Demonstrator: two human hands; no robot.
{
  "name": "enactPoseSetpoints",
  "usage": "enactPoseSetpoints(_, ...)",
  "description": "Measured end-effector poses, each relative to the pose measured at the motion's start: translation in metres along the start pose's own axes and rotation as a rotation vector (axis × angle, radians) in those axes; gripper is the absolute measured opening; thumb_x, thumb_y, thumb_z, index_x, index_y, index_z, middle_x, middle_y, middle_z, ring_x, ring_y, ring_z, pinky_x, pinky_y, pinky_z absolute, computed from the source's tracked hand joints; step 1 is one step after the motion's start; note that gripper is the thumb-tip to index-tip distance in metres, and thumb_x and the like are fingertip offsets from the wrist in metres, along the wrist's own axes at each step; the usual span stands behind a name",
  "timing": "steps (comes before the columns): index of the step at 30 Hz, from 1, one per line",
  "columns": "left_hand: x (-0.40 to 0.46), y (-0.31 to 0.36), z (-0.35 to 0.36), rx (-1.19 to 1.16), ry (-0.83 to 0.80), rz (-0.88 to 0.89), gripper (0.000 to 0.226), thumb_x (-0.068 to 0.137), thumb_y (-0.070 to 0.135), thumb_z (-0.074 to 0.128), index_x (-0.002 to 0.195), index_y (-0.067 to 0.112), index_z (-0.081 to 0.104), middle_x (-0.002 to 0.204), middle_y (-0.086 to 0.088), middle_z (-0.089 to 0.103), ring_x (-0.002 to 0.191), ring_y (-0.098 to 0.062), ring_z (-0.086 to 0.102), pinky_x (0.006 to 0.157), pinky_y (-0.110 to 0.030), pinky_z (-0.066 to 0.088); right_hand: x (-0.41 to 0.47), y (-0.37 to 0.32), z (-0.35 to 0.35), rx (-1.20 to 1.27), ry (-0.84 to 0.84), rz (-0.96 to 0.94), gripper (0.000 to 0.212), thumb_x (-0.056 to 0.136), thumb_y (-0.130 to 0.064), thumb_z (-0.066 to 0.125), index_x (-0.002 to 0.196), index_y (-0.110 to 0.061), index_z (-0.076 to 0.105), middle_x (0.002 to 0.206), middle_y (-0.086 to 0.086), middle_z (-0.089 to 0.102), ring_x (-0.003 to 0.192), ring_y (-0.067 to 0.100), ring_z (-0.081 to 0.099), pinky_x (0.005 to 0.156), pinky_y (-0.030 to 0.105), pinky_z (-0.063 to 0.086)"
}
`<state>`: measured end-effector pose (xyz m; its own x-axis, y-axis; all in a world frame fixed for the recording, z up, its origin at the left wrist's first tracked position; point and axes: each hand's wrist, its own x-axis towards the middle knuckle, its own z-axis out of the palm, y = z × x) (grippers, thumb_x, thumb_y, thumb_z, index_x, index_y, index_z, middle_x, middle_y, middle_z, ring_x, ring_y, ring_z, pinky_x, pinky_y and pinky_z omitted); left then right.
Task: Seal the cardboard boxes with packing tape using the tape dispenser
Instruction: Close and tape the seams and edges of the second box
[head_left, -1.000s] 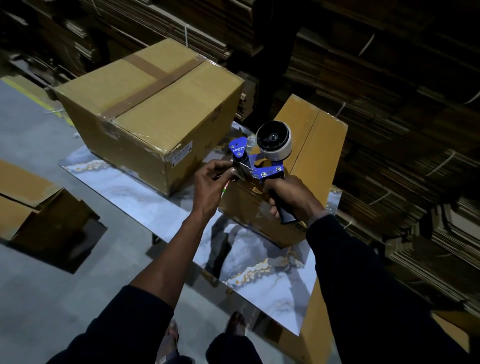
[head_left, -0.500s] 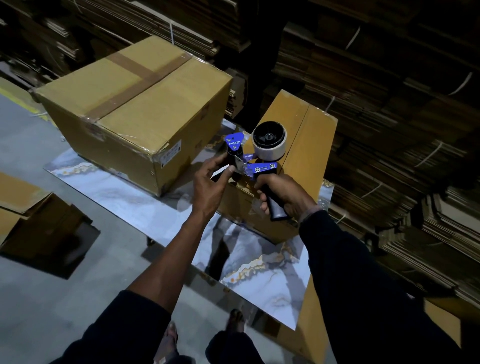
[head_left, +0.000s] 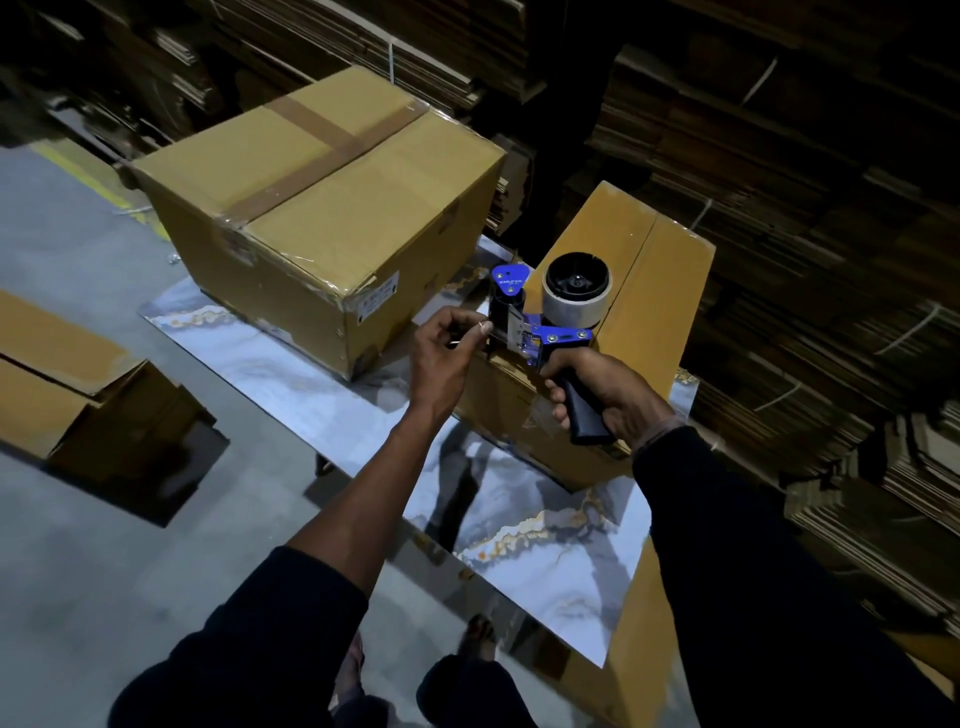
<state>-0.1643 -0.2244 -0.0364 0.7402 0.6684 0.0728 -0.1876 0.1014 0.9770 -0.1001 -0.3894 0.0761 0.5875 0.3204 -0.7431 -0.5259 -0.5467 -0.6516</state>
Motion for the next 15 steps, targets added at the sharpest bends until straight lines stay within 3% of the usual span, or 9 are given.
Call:
enactPoseSetpoints(2, 0.000, -0.002, -0.002, -0.018, -0.008, 0.004, 0.006, 0.092, 0.017, 0.079, 0.091, 0.017, 0.073, 0.092, -0.011, 0.074, 0.090, -0.038, 0.070, 0.088, -0.056, 0.059, -0.001, 0.000, 0.000, 0.006, -0.006, 0.006, 0.029, 0.094, -0.018, 0.055, 0.066, -0.013, 0.047, 0.058, 0.004, 0.044, 0.042, 0.019, 0.045, 0.045, 0.025, 0.036)
enactPoseSetpoints(6, 0.001, -0.004, -0.007, -0.052, -0.026, -0.011, 0.005, 0.095, 0.013, 0.074, 0.095, 0.014, 0.069, 0.091, -0.016, 0.072, 0.087, -0.040, 0.069, 0.088, -0.064, 0.056, -0.002, 0.001, 0.000, -0.001, -0.018, 0.012, 0.031, 0.095, -0.017, 0.052, 0.065, -0.014, 0.044, 0.057, 0.004, 0.041, 0.041, 0.018, 0.044, 0.044, 0.024, 0.034)
enactPoseSetpoints(11, 0.000, -0.005, -0.011, -0.081, -0.088, -0.051, 0.005, 0.098, 0.005, 0.069, 0.099, 0.010, 0.068, 0.096, -0.022, 0.072, 0.089, -0.035, 0.070, 0.091, -0.059, 0.058, -0.001, 0.000, 0.001, -0.027, -0.014, 0.014, 0.032, 0.096, -0.016, 0.052, 0.065, -0.014, 0.043, 0.058, 0.005, 0.041, 0.040, 0.018, 0.044, 0.042, 0.024, 0.035)
enactPoseSetpoints(15, 0.001, -0.002, -0.012, -0.097, -0.098, -0.091, 0.010, 0.100, 0.000, 0.065, 0.099, 0.009, 0.068, 0.091, -0.011, 0.075, 0.087, -0.028, 0.072, 0.088, -0.048, 0.060, 0.002, -0.002, 0.003, -0.052, 0.014, 0.009, 0.029, 0.095, -0.016, 0.054, 0.068, -0.012, 0.044, 0.058, 0.006, 0.043, 0.040, 0.020, 0.044, 0.043, 0.025, 0.036)
